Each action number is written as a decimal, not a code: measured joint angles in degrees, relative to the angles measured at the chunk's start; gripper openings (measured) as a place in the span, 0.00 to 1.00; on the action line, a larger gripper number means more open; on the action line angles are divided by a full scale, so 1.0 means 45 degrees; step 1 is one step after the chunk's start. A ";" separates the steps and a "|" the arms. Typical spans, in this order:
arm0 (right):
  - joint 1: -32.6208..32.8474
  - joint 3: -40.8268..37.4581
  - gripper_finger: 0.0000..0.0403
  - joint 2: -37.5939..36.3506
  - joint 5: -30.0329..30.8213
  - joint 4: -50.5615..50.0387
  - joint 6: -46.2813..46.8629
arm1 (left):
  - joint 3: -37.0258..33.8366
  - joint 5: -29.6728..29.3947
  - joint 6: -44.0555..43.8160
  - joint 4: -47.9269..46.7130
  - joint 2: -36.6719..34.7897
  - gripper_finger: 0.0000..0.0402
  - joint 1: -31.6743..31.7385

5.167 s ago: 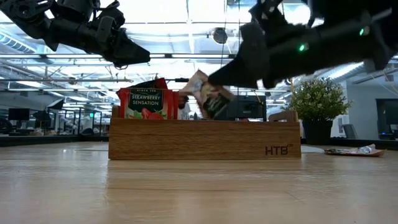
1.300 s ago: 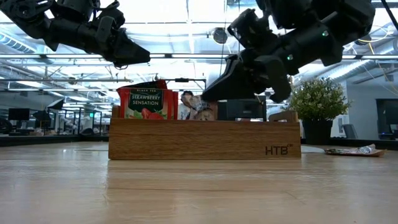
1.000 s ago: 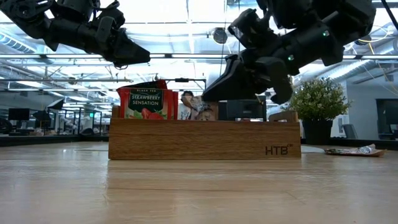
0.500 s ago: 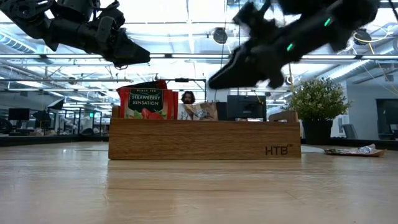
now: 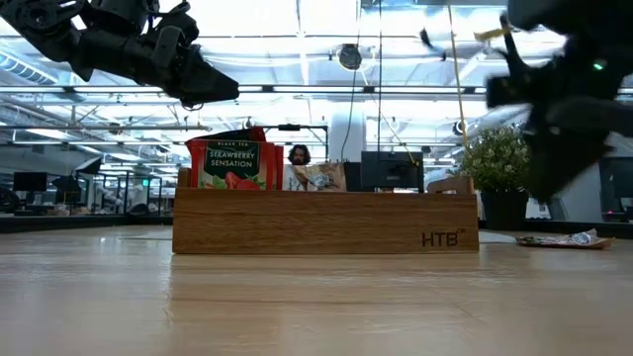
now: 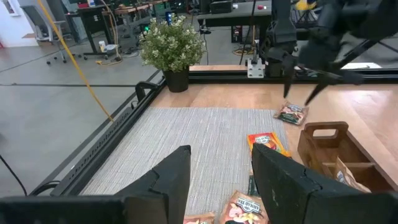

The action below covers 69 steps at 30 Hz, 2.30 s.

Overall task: Pick & Place Tea
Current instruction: Put the brown tea bag into the middle section of the wooden organizer

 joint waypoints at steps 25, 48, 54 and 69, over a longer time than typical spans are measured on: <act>-0.0413 -0.6830 0.49 -0.5531 -0.1848 0.5687 0.9022 | 0.0000 -0.0004 0.0000 -0.0006 0.0002 0.44 0.0001; -0.1443 -0.8387 0.42 -0.4893 -0.1216 1.1158 0.5725 | 0.0000 -0.0004 -0.0004 -0.0010 0.0004 0.44 0.0005; -0.1447 -0.8370 0.42 -0.4119 -0.2117 1.2244 0.5423 | 0.0000 -0.0001 0.0000 -0.0010 -0.0001 0.44 0.0005; -0.1331 -0.8375 0.04 -0.3963 -0.3266 1.2749 0.4199 | 0.0000 -0.0002 0.0000 -0.0010 0.0002 0.44 0.0005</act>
